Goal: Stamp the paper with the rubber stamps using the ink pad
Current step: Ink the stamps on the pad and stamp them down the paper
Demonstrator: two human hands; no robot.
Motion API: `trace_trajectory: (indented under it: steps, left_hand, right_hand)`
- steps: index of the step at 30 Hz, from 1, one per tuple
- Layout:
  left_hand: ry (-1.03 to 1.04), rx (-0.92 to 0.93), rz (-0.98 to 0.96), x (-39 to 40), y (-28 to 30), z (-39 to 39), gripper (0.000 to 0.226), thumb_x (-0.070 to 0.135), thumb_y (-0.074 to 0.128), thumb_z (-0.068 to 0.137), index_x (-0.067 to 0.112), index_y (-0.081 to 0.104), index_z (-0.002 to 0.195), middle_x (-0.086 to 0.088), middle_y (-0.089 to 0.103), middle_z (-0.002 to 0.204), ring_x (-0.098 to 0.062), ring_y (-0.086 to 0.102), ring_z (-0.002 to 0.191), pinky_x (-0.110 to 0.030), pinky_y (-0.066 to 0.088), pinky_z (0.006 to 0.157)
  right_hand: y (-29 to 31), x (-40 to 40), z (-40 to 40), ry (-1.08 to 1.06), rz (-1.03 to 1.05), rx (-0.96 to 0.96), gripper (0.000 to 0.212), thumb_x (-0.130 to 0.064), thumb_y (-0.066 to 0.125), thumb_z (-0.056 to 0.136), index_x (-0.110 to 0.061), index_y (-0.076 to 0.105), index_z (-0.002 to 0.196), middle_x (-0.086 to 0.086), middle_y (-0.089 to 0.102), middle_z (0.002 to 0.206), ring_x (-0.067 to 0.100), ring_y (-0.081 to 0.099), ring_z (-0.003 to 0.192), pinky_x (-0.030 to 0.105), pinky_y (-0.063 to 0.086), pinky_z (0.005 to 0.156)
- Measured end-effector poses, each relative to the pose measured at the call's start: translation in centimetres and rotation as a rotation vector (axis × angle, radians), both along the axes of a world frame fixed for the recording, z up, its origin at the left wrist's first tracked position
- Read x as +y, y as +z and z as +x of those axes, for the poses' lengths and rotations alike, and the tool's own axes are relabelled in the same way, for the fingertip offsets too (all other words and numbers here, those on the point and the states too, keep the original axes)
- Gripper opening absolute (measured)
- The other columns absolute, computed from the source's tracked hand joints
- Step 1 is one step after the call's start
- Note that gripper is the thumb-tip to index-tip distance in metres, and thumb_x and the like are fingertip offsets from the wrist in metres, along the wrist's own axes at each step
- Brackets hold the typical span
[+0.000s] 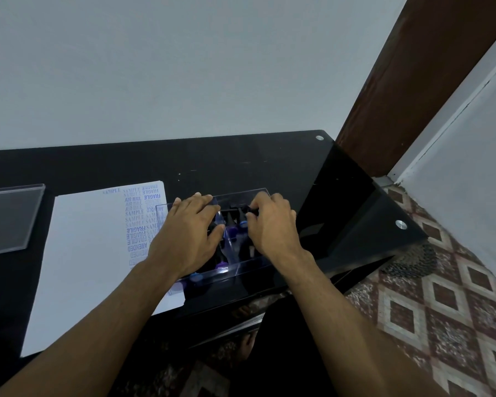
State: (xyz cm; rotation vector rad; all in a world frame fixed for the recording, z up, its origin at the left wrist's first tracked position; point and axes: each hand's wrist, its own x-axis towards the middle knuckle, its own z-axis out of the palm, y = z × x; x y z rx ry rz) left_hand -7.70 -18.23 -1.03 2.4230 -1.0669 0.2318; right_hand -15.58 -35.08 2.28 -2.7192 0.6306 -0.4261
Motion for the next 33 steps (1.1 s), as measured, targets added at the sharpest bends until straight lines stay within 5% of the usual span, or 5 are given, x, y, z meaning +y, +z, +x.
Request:
trace_trajectory:
  steps: [7, 13, 21, 28, 33]
  left_hand:
    - [0.001, -0.001, 0.013, 0.0, 0.1, 0.0, 0.043, 0.039, 0.058, 0.097, 0.016, 0.061, 0.133, -0.005, 0.052, 0.147, -0.023, 0.038, 0.144, -0.05, 0.024, 0.122]
    - [0.001, 0.012, 0.011, 0.0, 0.2, 0.0, 0.043, 0.038, 0.059, 0.096, 0.017, 0.061, 0.134, -0.005, 0.053, 0.146, -0.024, 0.039, 0.143, -0.05, 0.024, 0.122]
    - [0.087, 0.079, -0.067, 1.8, 1.5, -0.5, 0.042, 0.033, 0.064, 0.095, 0.014, 0.062, 0.132, -0.008, 0.056, 0.143, -0.027, 0.041, 0.141, -0.052, 0.036, 0.115]
    - [0.273, 0.078, -0.038, 9.0, 1.9, -0.6, 0.047, 0.042, 0.057, 0.099, 0.021, 0.056, 0.14, -0.002, 0.049, 0.152, -0.021, 0.037, 0.145, -0.036, 0.015, 0.12]
    - [0.407, 0.106, -0.043, 15.5, 2.3, -1.2, 0.049, 0.045, 0.054, 0.099, 0.023, 0.054, 0.143, 0.001, 0.043, 0.156, -0.019, 0.033, 0.148, -0.041, 0.018, 0.124]
  right_hand:
    - [-0.3, 0.0, -0.6, 0.054, 0.055, -0.112, 0.026, -0.009, 0.057, 0.095, -0.018, 0.06, 0.119, 0.001, 0.053, 0.111, 0.013, 0.05, 0.098, 0.033, 0.053, 0.085]
    - [0.1, 0.6, -0.8, 0.088, 0.132, -0.197, 0.02, -0.016, 0.059, 0.097, -0.016, 0.068, 0.114, 0.001, 0.052, 0.112, 0.011, 0.054, 0.099, 0.024, 0.054, 0.082]
    - [1.3, 4.0, -0.5, 0.139, 0.092, -0.284, 0.027, -0.016, 0.06, 0.096, -0.012, 0.062, 0.123, 0.002, 0.056, 0.118, 0.016, 0.058, 0.102, 0.032, 0.055, 0.086]
    - [2.3, 10.4, 1.0, 0.291, 0.144, -0.302, 0.019, -0.006, 0.063, 0.092, -0.01, 0.068, 0.109, 0.003, 0.054, 0.111, 0.014, 0.058, 0.09, 0.029, 0.056, 0.08]
    - [2.5, 16.2, 2.4, 0.386, 0.166, -0.257, 0.021, -0.012, 0.061, 0.095, -0.011, 0.067, 0.116, 0.003, 0.054, 0.115, 0.016, 0.06, 0.095, 0.03, 0.056, 0.086]
